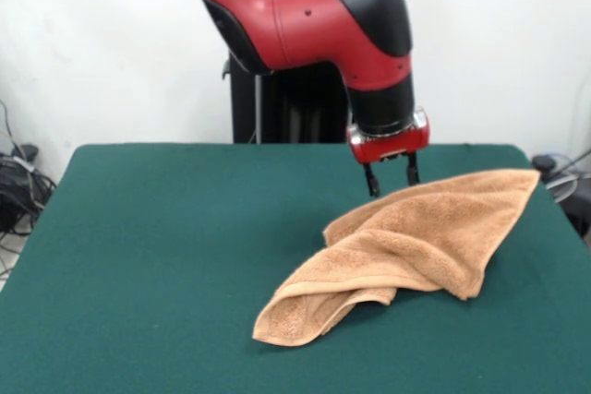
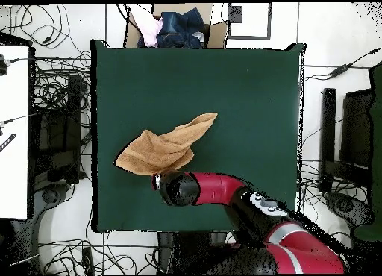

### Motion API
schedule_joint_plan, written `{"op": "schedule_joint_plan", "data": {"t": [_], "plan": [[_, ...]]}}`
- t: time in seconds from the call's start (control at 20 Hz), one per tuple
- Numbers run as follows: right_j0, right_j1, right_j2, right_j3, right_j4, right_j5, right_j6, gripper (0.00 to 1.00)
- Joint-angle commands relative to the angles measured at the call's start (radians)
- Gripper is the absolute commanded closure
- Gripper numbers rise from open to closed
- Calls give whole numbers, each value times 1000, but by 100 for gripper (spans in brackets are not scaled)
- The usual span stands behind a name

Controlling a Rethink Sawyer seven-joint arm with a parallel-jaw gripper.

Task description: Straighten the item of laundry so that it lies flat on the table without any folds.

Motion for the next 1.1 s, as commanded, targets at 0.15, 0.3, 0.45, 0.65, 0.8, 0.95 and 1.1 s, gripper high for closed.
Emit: {"op": "schedule_joint_plan", "data": {"t": [0.15, 0.3, 0.45, 0.65, 0.8, 0.95, 1.1], "plan": [[56, -211, 4, 29, 87, 181, 147, 0], [67, -233, 5, 12, 101, 221, 137, 0], [60, -220, 11, -28, 94, 253, 104, 0], [54, -151, 19, -101, 72, 253, 70, 0], [47, -99, 30, -129, 58, 218, 60, 0], [50, -65, 38, -175, 55, 232, 45, 0], [59, -56, 38, -204, 57, 245, 45, 0]]}}
